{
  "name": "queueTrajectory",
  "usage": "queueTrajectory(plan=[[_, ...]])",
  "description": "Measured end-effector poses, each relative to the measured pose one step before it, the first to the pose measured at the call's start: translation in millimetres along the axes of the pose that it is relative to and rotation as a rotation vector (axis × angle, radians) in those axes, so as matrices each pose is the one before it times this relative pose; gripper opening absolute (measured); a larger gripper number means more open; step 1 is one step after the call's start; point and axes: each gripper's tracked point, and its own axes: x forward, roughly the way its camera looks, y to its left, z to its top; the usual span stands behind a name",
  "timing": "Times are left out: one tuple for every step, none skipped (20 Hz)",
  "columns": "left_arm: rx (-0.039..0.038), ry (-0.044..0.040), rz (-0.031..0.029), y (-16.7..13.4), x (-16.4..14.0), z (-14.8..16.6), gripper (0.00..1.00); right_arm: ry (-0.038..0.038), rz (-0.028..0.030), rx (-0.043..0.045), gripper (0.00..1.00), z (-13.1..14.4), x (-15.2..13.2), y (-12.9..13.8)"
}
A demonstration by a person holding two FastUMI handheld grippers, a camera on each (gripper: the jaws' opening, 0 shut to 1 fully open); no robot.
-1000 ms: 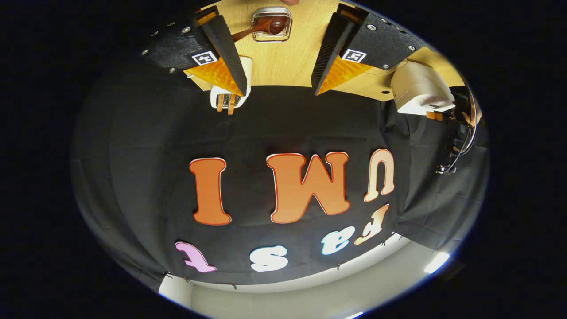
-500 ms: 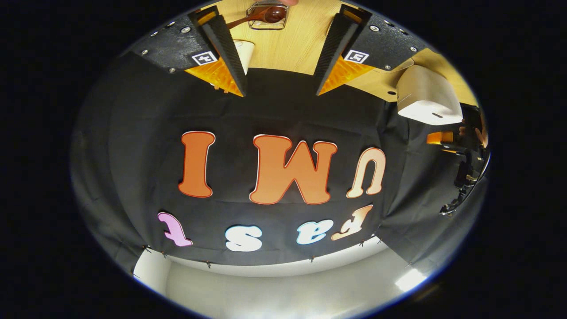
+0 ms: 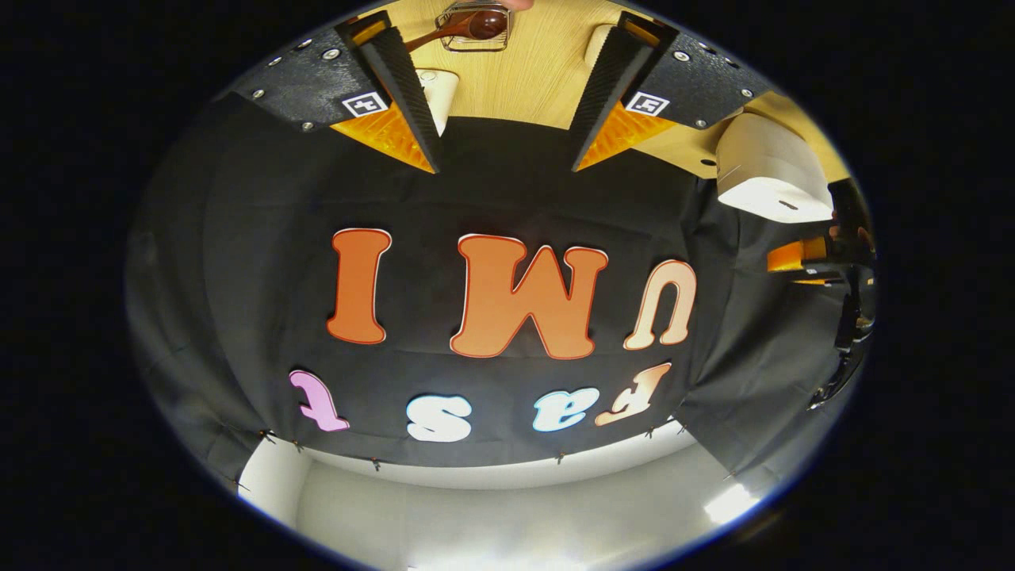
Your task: Close the left gripper, press the button to open the rice cooker; take a wooden spoon from the chopstick holder with the right hand, scoop a spoonful of rice and pour it into the rice cooker, then put the wooden spoon back into the chopstick holder.
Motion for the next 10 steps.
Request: queueTrajectory(plan=[[0.00679, -0.0087, -0.011, -4.6, -1.77, -2.14, 0.93, -0.00221, -0.00433, 0.01387, 0.93, 0.87, -0.2, -1.62], [0.01225, -0.00622, 0.00075, -0.46, -1.27, 0.3, 0.94, 0.00573, 0.00359, 0.01662, 0.93, -1.77, -2.37, 0.39], [0.01337, -0.01498, 0.00409, 0.33, 1.53, 1.68, 0.94, 0.00427, -0.00477, 0.00579, 0.93, -2.03, -1.34, -1.76], [-0.00225, -0.02108, 0.02766, 3.16, 2.04, 2.65, 0.94, -0.00247, -0.01861, -0.01304, 0.93, 0.92, 2.11, -5.59], [-0.00391, -0.00399, 0.00257, -3.99, 1.34, -2.11, 0.95, 0.00559, -0.02803, -0.02927, 0.93, -2.8, 0.22, -5.4], [-0.00939, 0.01969, -0.01302, -5.26, 0.66, -3.76, 0.96, 0.00642, -0.02174, -0.02191, 0.93, -4.74, 0.03, -5.36], [-0.01065, 0.00138, -0.00667, -6.86, -0.27, -3.47, 0.96, 0.00425, -0.00314, -0.0111, 0.93, -2.46, -2.72, 2.16], [-0.00441, 0.00169, -0.00603, -7.19, 1.6, -2.97, 0.98, 0.00232, 0.00532, -0.00066, 0.93, -1.21, -1.29, 2.51], [-0.00074, 0.00344, -0.00218, -2.97, 0.52, -1.5, 0.95, 0.00211, 0.00496, 0.0014, 0.93, -0.63, -1.23, 0.32], [-0.00112, 0.00146, 0.00144, -0.14, 1.18, -0.15, 0.95, 0.00366, -0.00043, 0.00114, 0.93, -1.58, -0.19, -0.67]])
